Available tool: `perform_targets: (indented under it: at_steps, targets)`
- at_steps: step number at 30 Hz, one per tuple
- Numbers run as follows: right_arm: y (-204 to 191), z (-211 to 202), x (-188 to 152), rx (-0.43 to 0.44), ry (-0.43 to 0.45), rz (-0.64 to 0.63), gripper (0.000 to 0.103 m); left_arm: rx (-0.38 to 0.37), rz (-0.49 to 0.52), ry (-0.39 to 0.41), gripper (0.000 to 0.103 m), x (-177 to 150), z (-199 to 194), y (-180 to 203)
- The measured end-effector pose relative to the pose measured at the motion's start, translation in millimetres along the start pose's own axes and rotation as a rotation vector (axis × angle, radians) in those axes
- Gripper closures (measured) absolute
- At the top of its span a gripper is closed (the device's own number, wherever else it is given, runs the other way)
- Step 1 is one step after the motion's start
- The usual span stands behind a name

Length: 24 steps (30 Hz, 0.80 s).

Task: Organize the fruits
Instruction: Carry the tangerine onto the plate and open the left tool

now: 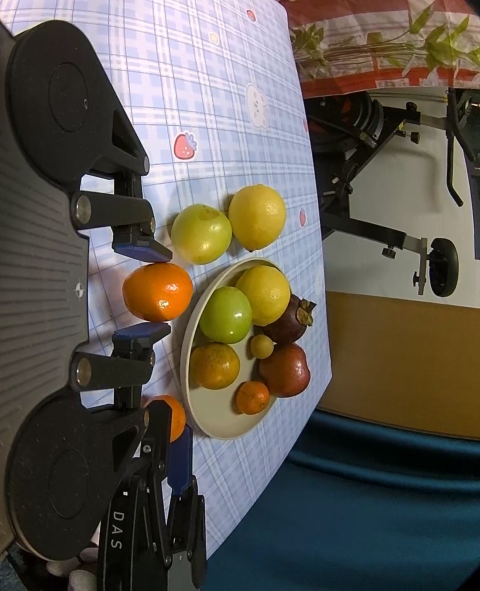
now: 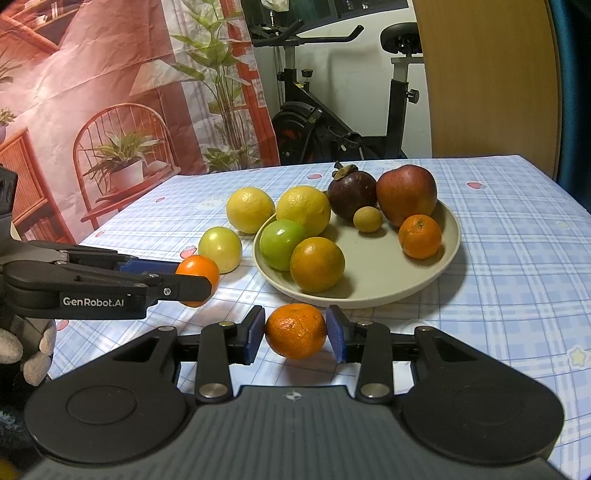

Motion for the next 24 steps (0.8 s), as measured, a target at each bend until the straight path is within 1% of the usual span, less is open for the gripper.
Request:
perform_targets:
  at_steps: [4, 9, 13, 17, 20, 24]
  targets:
    - [0.1, -1.5, 2.1, -0.004, 0.003, 0.000, 0.064, -0.001, 0.007, 0.003, 0.066, 4.3, -1.1, 2.2]
    - [8.8, -8.1, 15.4, -0.024, 0.036, 0.009, 0.064, -0.025, 0.024, 0.040, 0.066, 27.2, -4.5, 10.8]
    - [26.1, -11.3, 26.4, -0.052, 0.063, 0.028, 0.064, -0.049, 0.024, 0.061, 0.066, 47.4, -1.7, 17.6]
    - [46.2, -7.5, 34.0, -0.089, 0.068, 0.033, 0.064, -0.066, 0.017, 0.069, 0.066, 67.2, 9.8, 25.5]
    - [57.8, 1.3, 35.4, -0.105, 0.055, 0.021, 0.064, -0.077, 0.034, 0.048, 0.066, 78.5, 28.8, 37.9]
    - [62.8, 19.4, 38.5, -0.110, 0.031, -0.034, 0.064, -0.086, 0.069, -0.001, 0.066, 79.9, 58.1, 53.5]
Point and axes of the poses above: each gripper's, at about its wrist camera, not at the fingertips, and z roughly the way its jaws point, y to its right, x to its top, the point moved 6 cm from there along z, roughly the way its jaws point, and after that the axes turned 15 degrees about -z, right-handed, at the moved point
